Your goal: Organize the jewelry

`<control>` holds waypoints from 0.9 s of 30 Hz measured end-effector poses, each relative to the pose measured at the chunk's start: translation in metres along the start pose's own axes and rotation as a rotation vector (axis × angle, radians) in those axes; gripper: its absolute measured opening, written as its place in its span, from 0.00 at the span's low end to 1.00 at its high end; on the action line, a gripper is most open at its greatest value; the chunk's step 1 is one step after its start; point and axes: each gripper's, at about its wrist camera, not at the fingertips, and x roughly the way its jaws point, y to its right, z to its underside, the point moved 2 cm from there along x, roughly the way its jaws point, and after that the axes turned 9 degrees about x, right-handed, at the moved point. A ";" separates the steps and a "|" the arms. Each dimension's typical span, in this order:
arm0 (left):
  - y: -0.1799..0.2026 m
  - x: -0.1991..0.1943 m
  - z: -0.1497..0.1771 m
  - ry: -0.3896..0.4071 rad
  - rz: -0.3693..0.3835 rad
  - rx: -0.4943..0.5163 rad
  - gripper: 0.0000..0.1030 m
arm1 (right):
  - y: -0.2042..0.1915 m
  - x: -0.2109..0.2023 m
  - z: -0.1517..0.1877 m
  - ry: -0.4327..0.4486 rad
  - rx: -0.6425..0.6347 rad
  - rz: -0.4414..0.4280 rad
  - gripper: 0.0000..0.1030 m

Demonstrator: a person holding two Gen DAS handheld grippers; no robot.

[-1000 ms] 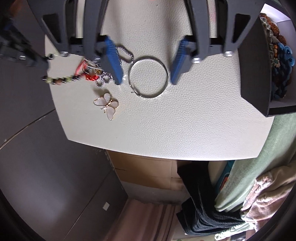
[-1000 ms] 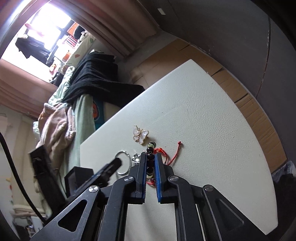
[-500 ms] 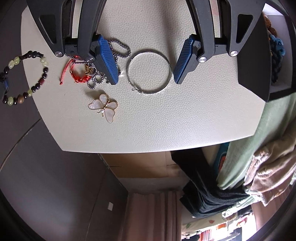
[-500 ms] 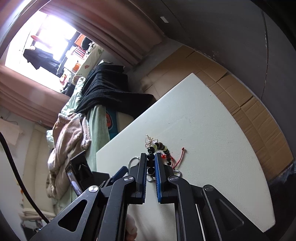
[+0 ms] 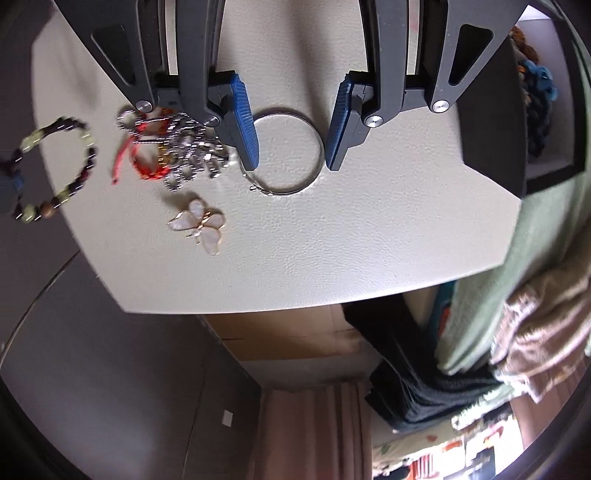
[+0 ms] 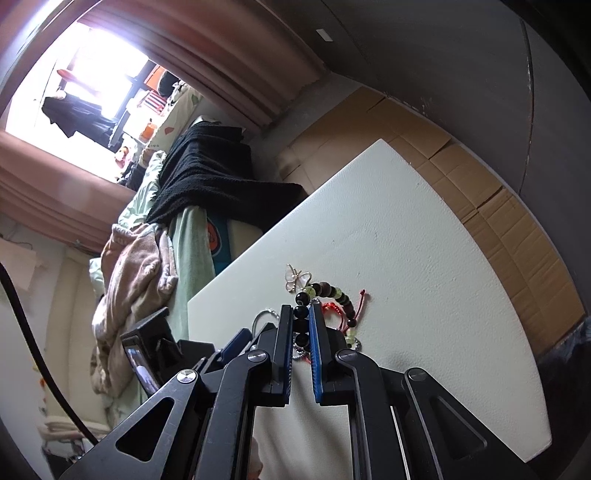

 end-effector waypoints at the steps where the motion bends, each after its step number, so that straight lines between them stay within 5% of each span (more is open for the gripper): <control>1: 0.000 0.000 0.000 -0.002 0.008 -0.001 0.38 | 0.000 0.000 0.000 0.000 -0.001 0.002 0.09; 14: 0.016 0.000 0.004 -0.020 -0.035 0.077 0.46 | 0.004 -0.001 -0.002 0.002 0.001 0.010 0.09; 27: 0.017 0.001 0.002 -0.006 0.007 0.094 0.49 | 0.006 -0.001 -0.003 0.001 0.009 0.007 0.09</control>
